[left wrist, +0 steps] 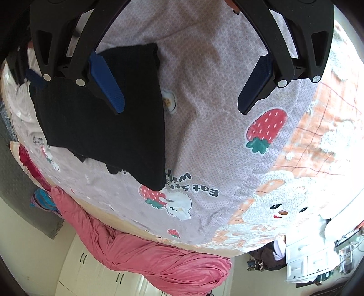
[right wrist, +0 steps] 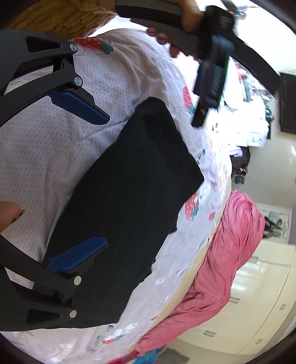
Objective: Fold small clothes
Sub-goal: 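Grasp one end of the folded black shirt with both tools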
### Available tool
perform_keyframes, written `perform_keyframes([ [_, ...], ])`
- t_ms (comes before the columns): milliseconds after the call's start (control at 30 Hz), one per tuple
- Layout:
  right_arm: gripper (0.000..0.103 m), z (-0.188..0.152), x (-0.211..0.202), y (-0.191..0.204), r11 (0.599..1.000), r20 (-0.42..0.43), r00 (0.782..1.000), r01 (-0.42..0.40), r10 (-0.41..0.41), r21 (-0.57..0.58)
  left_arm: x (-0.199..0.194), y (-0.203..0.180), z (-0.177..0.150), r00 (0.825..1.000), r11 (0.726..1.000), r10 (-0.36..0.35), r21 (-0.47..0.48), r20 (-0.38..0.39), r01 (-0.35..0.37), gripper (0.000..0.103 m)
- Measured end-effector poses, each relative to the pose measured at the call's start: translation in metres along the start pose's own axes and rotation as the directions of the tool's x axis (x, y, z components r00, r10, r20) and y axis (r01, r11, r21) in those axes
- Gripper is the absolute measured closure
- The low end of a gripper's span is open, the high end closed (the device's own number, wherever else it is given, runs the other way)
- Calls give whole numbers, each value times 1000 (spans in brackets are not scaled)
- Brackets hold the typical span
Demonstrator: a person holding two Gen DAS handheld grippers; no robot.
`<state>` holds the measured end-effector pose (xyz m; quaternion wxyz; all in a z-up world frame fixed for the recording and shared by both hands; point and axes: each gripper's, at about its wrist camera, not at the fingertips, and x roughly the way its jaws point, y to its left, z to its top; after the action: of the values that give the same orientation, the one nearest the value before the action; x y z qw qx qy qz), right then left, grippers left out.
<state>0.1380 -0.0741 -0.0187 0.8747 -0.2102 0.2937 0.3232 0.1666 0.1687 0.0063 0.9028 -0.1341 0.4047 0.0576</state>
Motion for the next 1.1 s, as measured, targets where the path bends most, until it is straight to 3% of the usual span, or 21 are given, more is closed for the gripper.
perform_keyframes([
  [267, 5, 10, 27, 25, 995, -24, 998, 47, -49, -92, 13, -1, 13, 1000, 1000, -3, -24, -13, 3, 10],
  [600, 5, 18, 67, 33, 987, -79, 990, 103, -114, -123, 38, 1, 27, 998, 999, 10, -48, -55, -13, 10],
  [867, 7, 34, 81, 38, 972, -29, 986, 159, -167, -174, 69, -1, 39, 994, 996, -4, -88, -110, -6, 10],
  [900, 10, 34, 79, 37, 970, -12, 985, 169, -174, -172, 71, -2, 40, 993, 996, -10, -94, -116, -1, 10],
  [967, 46, 35, 72, 36, 975, 23, 989, 148, -146, -168, 79, -3, 41, 990, 992, -37, -123, -134, 20, 10],
  [1000, 52, 35, 69, 36, 978, 33, 991, 130, -126, -165, 81, -4, 41, 989, 991, -48, -134, -140, 29, 10],
  [1067, 79, 33, 63, 34, 980, 60, 993, 106, -97, -171, 86, -7, 41, 985, 987, -78, -153, -154, 54, 10],
  [1100, 83, 32, 60, 34, 980, 70, 993, 102, -91, -173, 87, -8, 41, 984, 985, -87, -159, -157, 62, 10],
])
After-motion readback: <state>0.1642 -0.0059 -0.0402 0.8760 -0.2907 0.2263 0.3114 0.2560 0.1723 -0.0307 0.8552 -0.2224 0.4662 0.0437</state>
